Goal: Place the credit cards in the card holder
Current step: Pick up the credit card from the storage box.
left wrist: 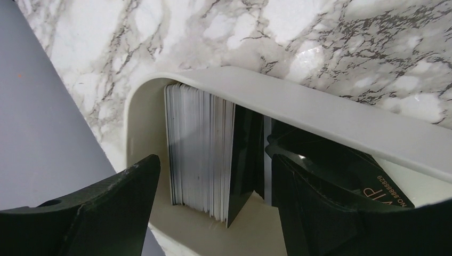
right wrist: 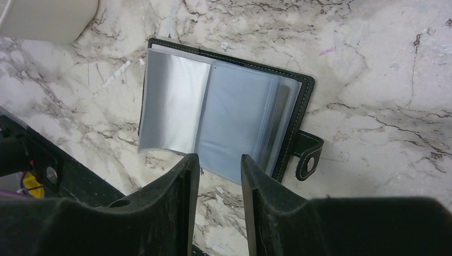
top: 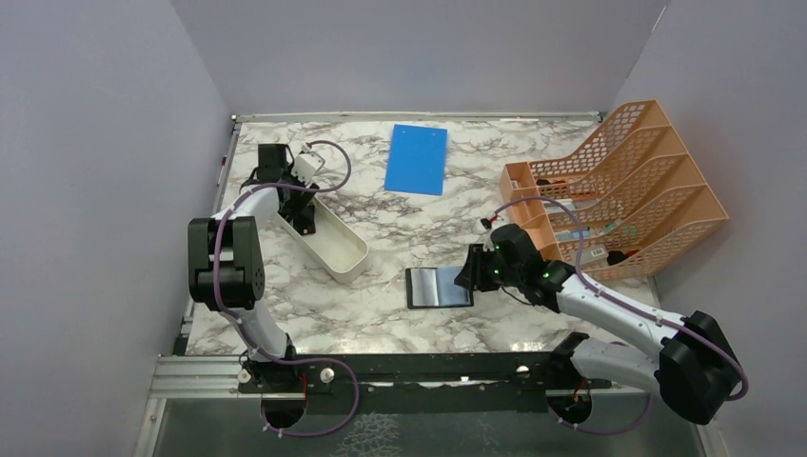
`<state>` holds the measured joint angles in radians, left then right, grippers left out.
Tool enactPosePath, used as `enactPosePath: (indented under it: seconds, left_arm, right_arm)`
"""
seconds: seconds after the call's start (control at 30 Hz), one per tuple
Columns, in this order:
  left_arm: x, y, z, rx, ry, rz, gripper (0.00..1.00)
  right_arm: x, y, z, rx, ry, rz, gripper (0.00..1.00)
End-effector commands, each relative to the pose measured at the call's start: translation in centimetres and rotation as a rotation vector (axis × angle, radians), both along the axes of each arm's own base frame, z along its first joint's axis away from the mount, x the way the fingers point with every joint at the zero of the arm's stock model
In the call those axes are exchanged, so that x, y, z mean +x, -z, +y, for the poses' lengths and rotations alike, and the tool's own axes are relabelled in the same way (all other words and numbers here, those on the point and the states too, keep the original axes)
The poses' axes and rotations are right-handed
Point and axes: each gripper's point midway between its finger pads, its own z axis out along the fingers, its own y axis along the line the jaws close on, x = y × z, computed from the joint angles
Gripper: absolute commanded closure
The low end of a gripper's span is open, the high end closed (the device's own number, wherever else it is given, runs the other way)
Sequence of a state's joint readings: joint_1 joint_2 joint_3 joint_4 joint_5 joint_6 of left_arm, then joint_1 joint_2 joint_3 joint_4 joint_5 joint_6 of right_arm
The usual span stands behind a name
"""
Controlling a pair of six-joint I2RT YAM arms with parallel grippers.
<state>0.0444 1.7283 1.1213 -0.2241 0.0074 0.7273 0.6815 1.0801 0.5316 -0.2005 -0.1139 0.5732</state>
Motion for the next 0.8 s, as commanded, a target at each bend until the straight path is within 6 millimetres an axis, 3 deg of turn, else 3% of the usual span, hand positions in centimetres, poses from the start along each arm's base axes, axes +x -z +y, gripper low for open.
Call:
enactPosePath:
  seconds: [0.0, 0.27, 0.43, 0.77]
  left_arm:
    - [1.24, -0.37, 0.59, 0.061, -0.003, -0.015, 0.21]
    - [1.26, -0.50, 0.51, 0.131, 0.029, -0.025, 0.36]
    - [1.13, -0.34, 0.71, 0.183, 0.029, -0.020, 0.40]
    - [1.21, 0.25, 0.79, 0.247, 0.018, -0.006, 0.34]
  right_arm:
    - [0.98, -1.02, 0.62, 0.013, -0.012, -0.047, 0.60]
    - [1.05, -0.73, 0.75, 0.009, -0.016, -0.041, 0.60]
    - [1.00, -0.64, 0.69, 0.008, -0.016, -0.041, 0.60]
    - [0.96, -0.68, 0.45, 0.001, -0.014, -0.049, 0.60]
